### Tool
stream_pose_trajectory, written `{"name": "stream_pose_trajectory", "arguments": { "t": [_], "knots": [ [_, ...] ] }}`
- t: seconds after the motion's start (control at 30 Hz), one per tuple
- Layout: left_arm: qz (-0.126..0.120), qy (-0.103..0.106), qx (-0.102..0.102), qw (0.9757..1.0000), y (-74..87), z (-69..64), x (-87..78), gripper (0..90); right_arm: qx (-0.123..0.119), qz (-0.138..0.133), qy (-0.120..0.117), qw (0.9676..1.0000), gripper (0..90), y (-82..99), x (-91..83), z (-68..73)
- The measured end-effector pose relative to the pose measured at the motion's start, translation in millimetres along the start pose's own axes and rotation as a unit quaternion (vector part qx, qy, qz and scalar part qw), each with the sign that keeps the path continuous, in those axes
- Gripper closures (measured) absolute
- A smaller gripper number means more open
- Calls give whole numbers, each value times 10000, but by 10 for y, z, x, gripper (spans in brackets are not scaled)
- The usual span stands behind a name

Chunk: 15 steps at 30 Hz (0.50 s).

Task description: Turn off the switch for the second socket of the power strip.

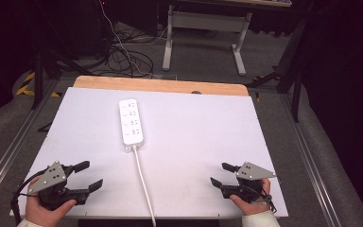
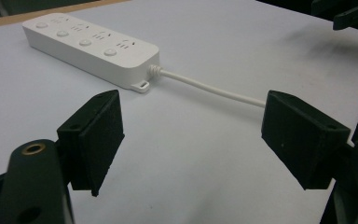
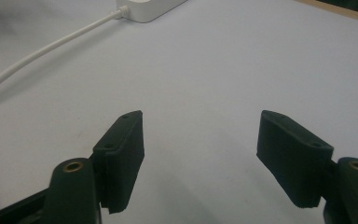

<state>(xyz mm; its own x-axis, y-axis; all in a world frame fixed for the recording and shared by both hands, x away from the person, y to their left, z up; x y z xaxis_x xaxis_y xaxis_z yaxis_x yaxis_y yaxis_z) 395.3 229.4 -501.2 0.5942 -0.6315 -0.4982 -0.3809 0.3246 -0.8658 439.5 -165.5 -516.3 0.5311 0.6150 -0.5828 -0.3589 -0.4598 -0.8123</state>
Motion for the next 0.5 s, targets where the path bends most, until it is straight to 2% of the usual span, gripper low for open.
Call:
{"name": "stream_pose_trajectory", "arguments": {
  "t": [0.23, 0.5],
  "knots": [
    [55, -101, 181, 9998, -22, 23, -23, 226, -75, -105, 7, 9999, 356, -14, -17, 5],
    [109, -54, 208, 9997, -31, 4, -26, 241, -59, -96, -44, 9999, 357, -9, -7, 15]
  ]
}}
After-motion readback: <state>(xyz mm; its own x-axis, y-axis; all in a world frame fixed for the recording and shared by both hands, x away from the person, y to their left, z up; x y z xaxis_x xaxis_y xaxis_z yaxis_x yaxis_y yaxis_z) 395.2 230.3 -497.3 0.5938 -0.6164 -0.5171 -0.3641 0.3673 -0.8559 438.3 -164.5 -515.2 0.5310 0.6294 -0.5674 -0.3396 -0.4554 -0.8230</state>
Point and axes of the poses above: each handheld gripper's, and its own axes: x roughly forward along the jaws, y roughly out of its underside, z roughly to its left, the point moved 10 cm from there along x, roughly forward along the jaws, and after that the axes turned 6 degrees about z, right-handed, at the moved point
